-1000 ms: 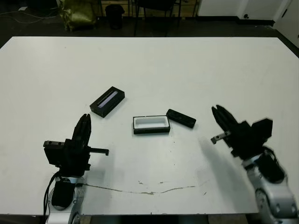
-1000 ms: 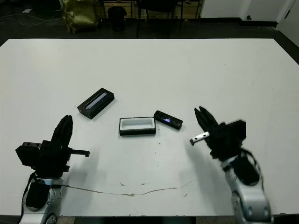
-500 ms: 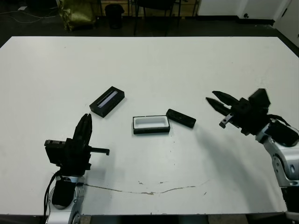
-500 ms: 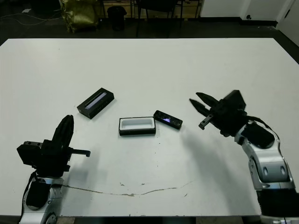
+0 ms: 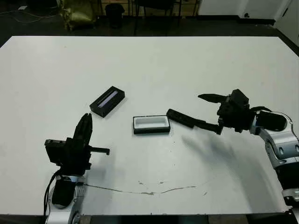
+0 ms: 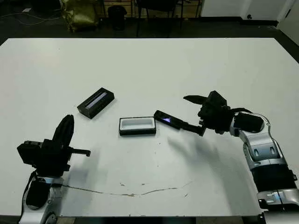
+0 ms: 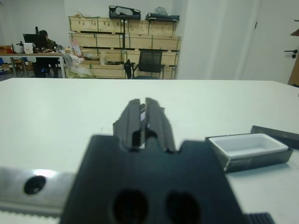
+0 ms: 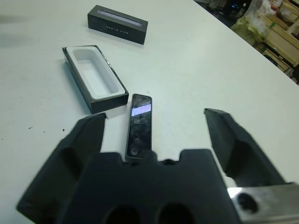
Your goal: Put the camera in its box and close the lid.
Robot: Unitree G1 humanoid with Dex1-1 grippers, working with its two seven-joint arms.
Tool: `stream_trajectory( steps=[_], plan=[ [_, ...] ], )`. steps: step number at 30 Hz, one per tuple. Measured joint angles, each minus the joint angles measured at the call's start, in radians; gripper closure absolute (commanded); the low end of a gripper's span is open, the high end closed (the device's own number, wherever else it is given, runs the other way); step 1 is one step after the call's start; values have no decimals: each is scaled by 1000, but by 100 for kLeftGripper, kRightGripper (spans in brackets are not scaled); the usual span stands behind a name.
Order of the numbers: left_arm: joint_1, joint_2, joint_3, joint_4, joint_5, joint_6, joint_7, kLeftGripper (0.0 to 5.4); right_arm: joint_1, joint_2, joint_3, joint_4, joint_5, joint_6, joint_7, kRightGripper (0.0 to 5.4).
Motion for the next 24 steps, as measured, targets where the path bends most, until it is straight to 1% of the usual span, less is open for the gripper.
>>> stream_trajectory(
  steps=[4, 9, 12, 14, 16, 24],
  plan=[
    [0, 0, 0, 2, -1, 0, -2, 540, -7, 0, 14, 30, -14, -29, 10, 3],
    [5, 0, -1, -10, 0, 25, 5, 540, -25, 1, 32, 79, -36, -37, 19, 3],
    [5, 0, -2, -15, 0, 29, 6, 540, -42, 7, 40, 119, -53, -60, 17, 3],
    [4, 0, -1, -8, 0, 25, 5, 540, -48, 14, 44, 146, -61, -59, 16, 17],
    [3, -1, 0, -2, -1, 25, 5, 540, -49, 25, 47, 171, -65, -59, 14, 46],
    [4, -2, -2, 2, 2, 21, 10, 540, -61, 54, 54, 261, -88, -92, 1, 232]
  ],
)
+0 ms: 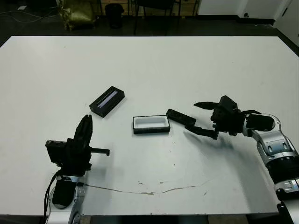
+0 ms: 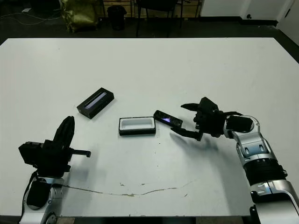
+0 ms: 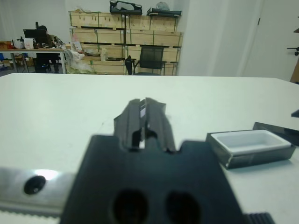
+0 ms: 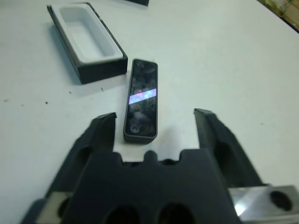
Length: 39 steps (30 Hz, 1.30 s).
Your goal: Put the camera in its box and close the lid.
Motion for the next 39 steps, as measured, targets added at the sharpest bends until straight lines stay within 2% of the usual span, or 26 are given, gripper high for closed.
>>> stream_trajectory(
  steps=[5, 13, 20, 26, 28, 32, 39],
  plan=[
    [1, -1, -4, -2, 5, 0, 10, 540, -18, 24, 15, 49, -19, -6, 2, 348],
    [-1, -1, -5, 5, -1, -8, 5, 540, -42, 38, 44, 82, -28, -31, 7, 478],
    [0, -1, -9, 4, 2, -9, 9, 540, -113, 59, 91, 182, -65, -70, -7, 493],
    [11, -2, -12, -7, 3, 3, 22, 540, -136, 94, 109, 297, -87, -200, -56, 494],
    [14, -2, -12, -8, 1, 3, 22, 540, -139, 95, 110, 309, -87, -217, -57, 494],
    [15, -2, -12, -9, 0, 3, 22, 540, -153, 94, 102, 316, -81, -207, -42, 494],
    [15, -2, -13, -8, 2, 0, 24, 540, -157, 66, 19, 285, -37, -107, -2, 499]
  ],
)
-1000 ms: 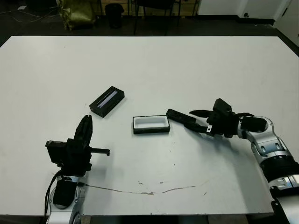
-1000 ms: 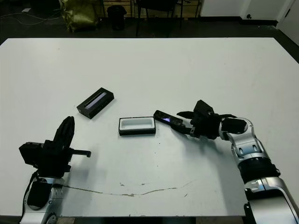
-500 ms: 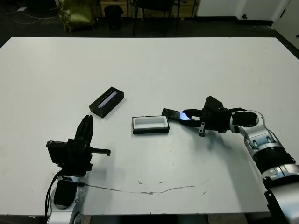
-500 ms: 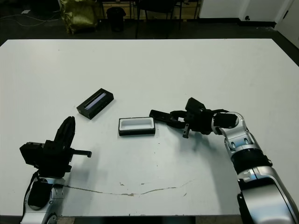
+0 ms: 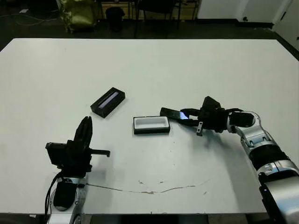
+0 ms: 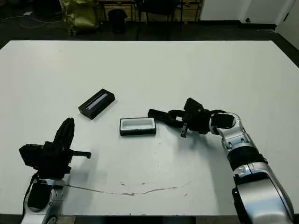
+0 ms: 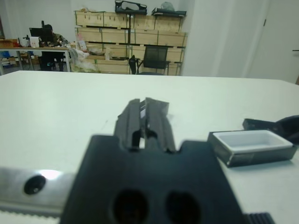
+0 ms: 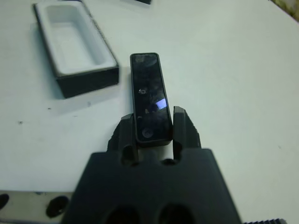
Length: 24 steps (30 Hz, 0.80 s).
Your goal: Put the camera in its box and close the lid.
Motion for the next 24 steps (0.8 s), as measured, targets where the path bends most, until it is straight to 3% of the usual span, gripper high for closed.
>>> stream_trajectory(
  steps=[6, 13, 20, 24],
  plan=[
    [-1, 0, 0, 5, -2, -2, 0, 540, -68, -42, -88, -65, 46, 79, 20, 501],
    [5, -1, 0, 5, -1, -4, 0, 540, -152, -37, -129, -167, 141, 173, 117, 501],
    [5, -1, 0, 8, -3, -11, -1, 540, -180, -12, -47, -314, 157, 379, 231, 501],
    [7, -1, 0, 7, -3, -9, 0, 540, -180, 18, 24, -368, 136, 393, 265, 501]
  ],
)
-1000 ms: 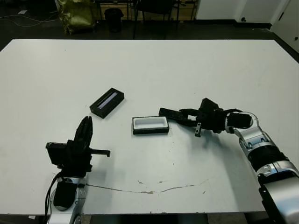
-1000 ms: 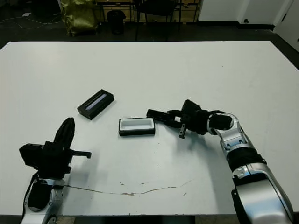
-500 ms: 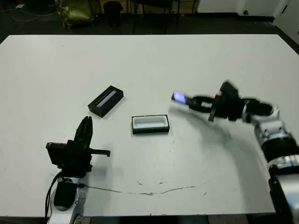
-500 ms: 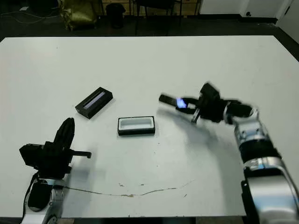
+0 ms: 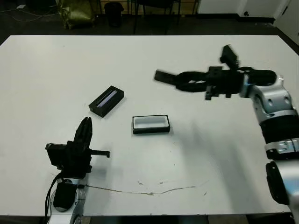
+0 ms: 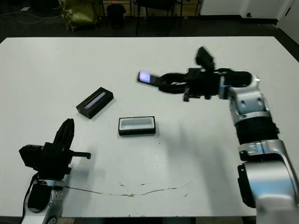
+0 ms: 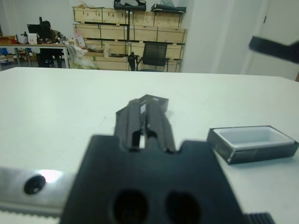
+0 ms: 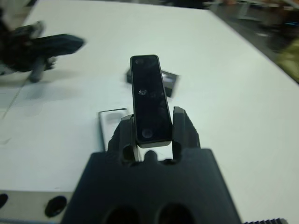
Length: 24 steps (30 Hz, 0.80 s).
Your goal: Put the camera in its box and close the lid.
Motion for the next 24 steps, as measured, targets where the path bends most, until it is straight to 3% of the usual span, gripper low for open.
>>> stream_trajectory(
  steps=[11, 24],
  plan=[
    [-1, 0, -2, -4, 1, 11, 0, 540, 0, 45, 173, -10, -123, 25, 41, 501],
    [-3, 0, -5, -17, 1, 36, 2, 540, 0, 33, 196, -27, -163, 41, 52, 501]
  ],
)
